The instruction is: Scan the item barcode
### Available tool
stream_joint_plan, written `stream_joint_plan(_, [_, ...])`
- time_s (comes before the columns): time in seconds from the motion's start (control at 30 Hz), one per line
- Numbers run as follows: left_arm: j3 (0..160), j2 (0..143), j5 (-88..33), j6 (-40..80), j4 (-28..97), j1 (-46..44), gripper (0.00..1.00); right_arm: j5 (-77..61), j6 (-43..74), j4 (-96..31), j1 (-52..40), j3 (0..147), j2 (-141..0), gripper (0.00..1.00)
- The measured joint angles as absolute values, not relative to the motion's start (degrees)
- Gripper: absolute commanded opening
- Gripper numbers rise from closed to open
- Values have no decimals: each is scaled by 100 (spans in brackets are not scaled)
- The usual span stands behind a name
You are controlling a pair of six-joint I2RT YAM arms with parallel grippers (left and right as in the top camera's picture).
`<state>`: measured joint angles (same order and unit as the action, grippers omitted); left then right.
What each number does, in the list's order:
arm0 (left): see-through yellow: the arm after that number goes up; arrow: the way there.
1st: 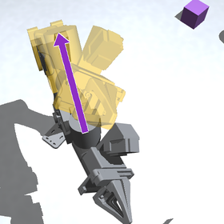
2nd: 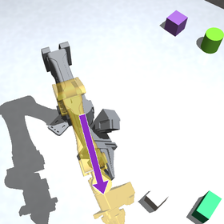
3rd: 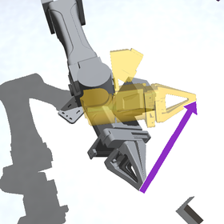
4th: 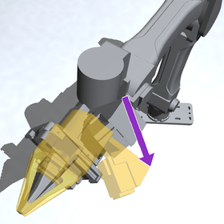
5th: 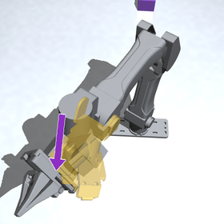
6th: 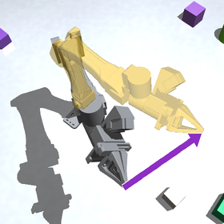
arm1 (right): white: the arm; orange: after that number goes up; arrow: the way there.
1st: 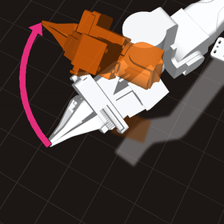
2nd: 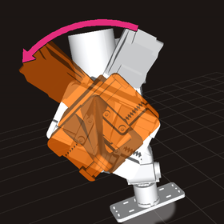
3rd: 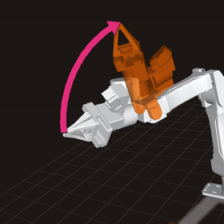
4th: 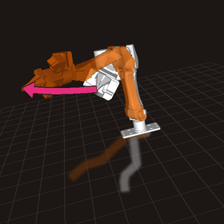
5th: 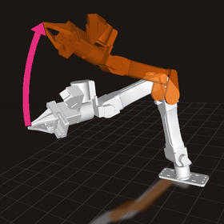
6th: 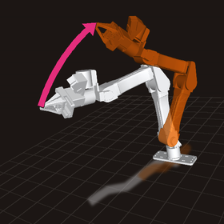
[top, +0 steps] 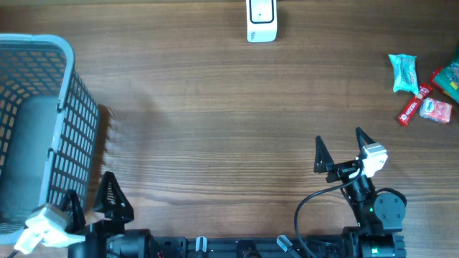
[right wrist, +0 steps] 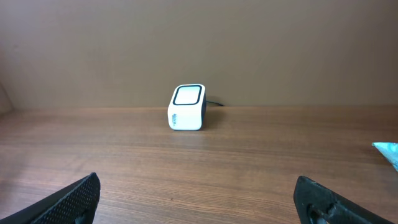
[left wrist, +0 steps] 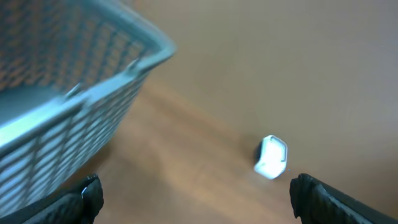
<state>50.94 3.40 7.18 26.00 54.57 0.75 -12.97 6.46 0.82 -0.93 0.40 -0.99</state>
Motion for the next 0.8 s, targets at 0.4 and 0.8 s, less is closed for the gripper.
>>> stream_joint_plan(0.4, [2661, 75, -589, 1527, 2392, 80, 100, -1295, 646, 84, -93, 40, -99, 100])
stream_joint_plan(0.8, [620, 78, -722, 1505, 1282, 80, 100, -1295, 646, 82, -93, 40, -99, 100])
